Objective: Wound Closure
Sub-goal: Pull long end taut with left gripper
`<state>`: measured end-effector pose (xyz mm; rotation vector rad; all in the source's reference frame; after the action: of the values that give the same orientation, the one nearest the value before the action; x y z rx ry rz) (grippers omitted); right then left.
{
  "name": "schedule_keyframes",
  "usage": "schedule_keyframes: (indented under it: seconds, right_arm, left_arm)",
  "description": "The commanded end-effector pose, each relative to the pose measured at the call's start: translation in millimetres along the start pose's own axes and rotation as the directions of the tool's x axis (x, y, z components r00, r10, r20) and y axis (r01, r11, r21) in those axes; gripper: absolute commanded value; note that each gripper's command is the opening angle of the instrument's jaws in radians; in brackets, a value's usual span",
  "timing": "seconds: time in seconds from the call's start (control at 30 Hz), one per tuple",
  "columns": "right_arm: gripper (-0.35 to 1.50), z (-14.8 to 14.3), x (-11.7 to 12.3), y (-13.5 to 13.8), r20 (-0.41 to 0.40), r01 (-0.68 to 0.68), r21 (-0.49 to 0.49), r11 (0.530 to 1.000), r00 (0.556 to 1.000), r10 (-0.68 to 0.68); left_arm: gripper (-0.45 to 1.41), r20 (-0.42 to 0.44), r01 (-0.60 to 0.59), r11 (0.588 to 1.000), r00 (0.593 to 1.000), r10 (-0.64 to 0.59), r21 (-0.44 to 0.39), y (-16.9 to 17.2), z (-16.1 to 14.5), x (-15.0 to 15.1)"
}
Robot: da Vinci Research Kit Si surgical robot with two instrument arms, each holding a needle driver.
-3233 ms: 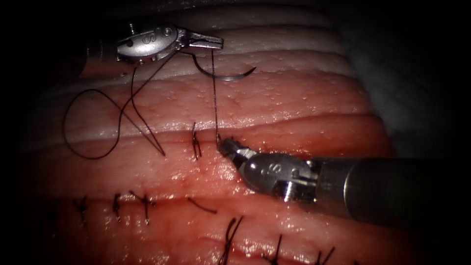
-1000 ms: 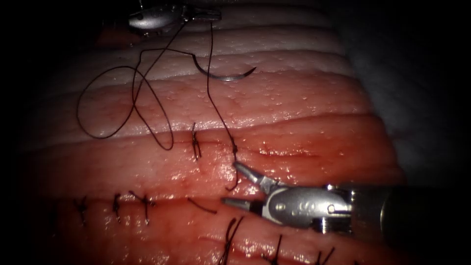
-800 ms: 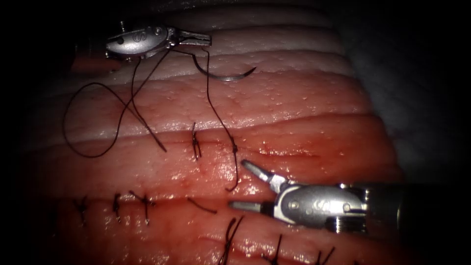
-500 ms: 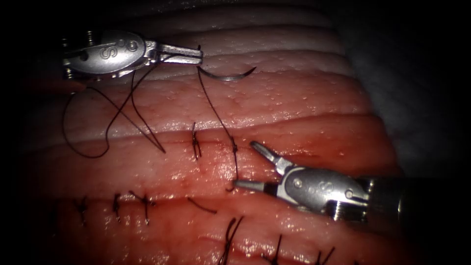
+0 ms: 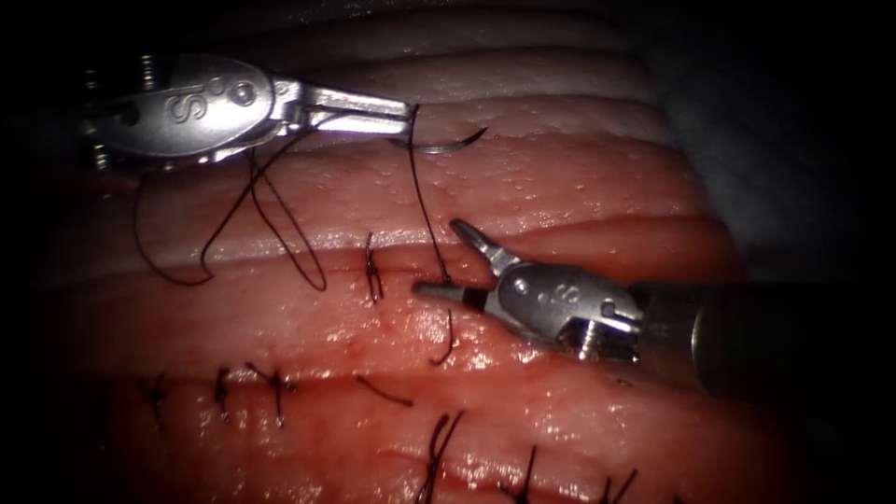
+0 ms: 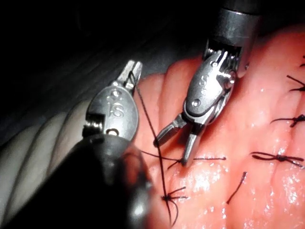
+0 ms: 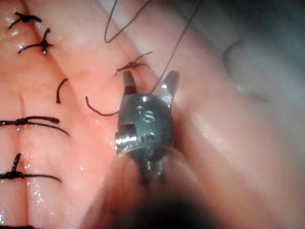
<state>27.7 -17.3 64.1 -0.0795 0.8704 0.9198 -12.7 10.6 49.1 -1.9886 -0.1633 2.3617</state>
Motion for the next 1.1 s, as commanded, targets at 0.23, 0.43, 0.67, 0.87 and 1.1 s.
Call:
schedule_keyframes:
  seconds: [0.23, 0.43, 0.67, 0.87, 1.1]
  right_arm:
    - [0.94, 1.5, 0.0, -1.0, -0.001, -0.012, -0.006, 1.000, 1.000, 0.012]
    - [0.94, 2.8, 0.0, -1.2, -0.001, -0.020, -0.022, 1.000, 1.000, 0.020]
    - [0.88, 3.6, 0.2, -1.6, -0.001, -0.024, -0.033, 0.999, 1.000, 0.024]
    - [0.84, 4.2, 0.3, -1.5, -0.010, -0.027, -0.038, 0.999, 1.000, 0.027]
    - [0.78, 5.3, 0.7, -1.8, -0.018, -0.031, -0.028, 0.999, 0.999, 0.031]
  left_arm:
    - [-0.45, -0.020, -0.019, 1.000, 1.000, 0.019, -0.007, -0.3, 0.5, 2.2]
    - [-0.45, -0.043, -0.030, 0.999, 0.999, 0.029, -0.027, 0.5, 0.5, 4.4]
    - [-0.45, -0.049, -0.033, 0.999, 0.998, 0.031, -0.037, 0.9, 0.5, 5.2]
    - [-0.45, -0.052, -0.035, 0.998, 0.998, 0.032, -0.044, 1.2, 0.6, 5.9]
    - [-0.45, -0.055, -0.045, 0.998, 0.998, 0.042, -0.051, 1.5, 0.8, 6.1]
